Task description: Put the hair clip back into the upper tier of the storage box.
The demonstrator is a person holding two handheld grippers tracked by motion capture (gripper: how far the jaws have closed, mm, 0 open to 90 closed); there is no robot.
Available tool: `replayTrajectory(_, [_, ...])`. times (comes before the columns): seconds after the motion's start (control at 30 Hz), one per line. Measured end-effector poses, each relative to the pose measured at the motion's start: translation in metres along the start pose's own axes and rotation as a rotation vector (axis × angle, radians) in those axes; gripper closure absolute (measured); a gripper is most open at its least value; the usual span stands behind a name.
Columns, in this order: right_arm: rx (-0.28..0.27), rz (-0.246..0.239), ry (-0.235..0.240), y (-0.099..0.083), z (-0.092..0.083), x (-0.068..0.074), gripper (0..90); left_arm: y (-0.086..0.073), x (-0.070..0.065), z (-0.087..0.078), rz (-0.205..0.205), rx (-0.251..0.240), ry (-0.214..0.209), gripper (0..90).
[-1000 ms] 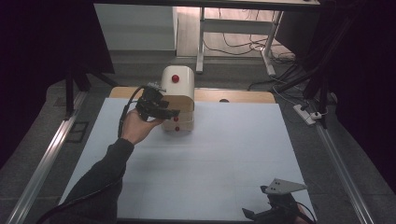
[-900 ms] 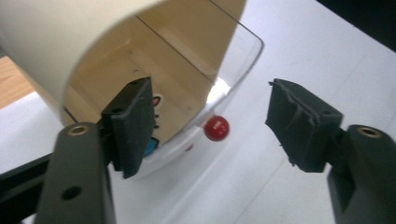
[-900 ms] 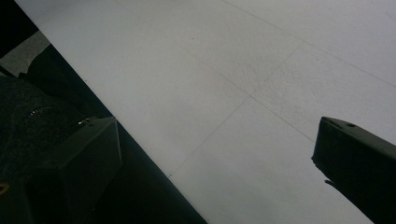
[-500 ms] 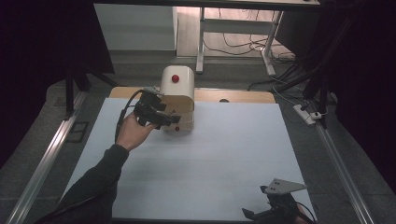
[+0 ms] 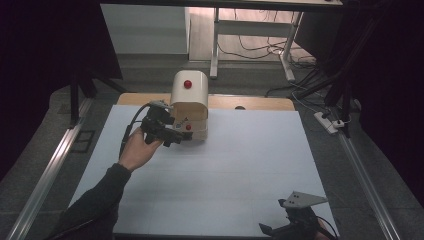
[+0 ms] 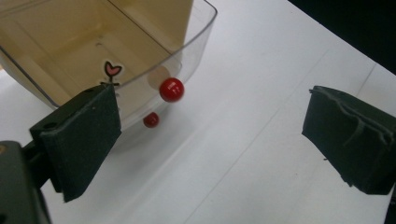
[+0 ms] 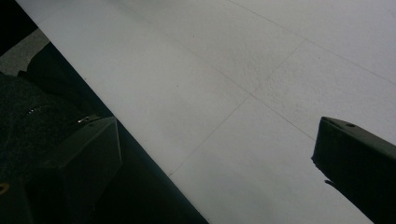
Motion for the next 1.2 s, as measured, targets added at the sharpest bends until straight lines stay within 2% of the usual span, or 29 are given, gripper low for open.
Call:
replayTrajectory(0.23, [0.001,0.001,0.001,0.0,0.0,0.0,0.8,-0.008,-0.007,-0.002,-0.002,-0.012,-0.02,4.0])
replayTrajectory(0.37, [0.002,0.0,0.001,0.0,0.0,0.0,0.8,-0.013,-0.009,-0.003,0.038,-0.017,-0.022,4.1])
replayTrajectory(0.43, [0.003,0.0,0.001,0.0,0.0,0.0,0.8,-0.017,-0.01,-0.002,0.06,-0.016,-0.036,4.0])
replayTrajectory(0.67, [0.004,0.0,0.001,0.0,0.001,0.0,0.8,-0.03,-0.014,0.0,0.059,-0.009,-0.066,2.4])
replayTrajectory(1.2, [0.007,0.001,-0.003,0.0,0.001,0.0,0.8,-0.053,-0.022,-0.002,0.056,-0.041,-0.057,0.1])
Point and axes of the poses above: each handheld gripper's, and its own axes: z roughly forward along the jaws, y roughly out of its top, x roughly to its left, the point moved 9 cm from there along z, roughly forward along the jaws
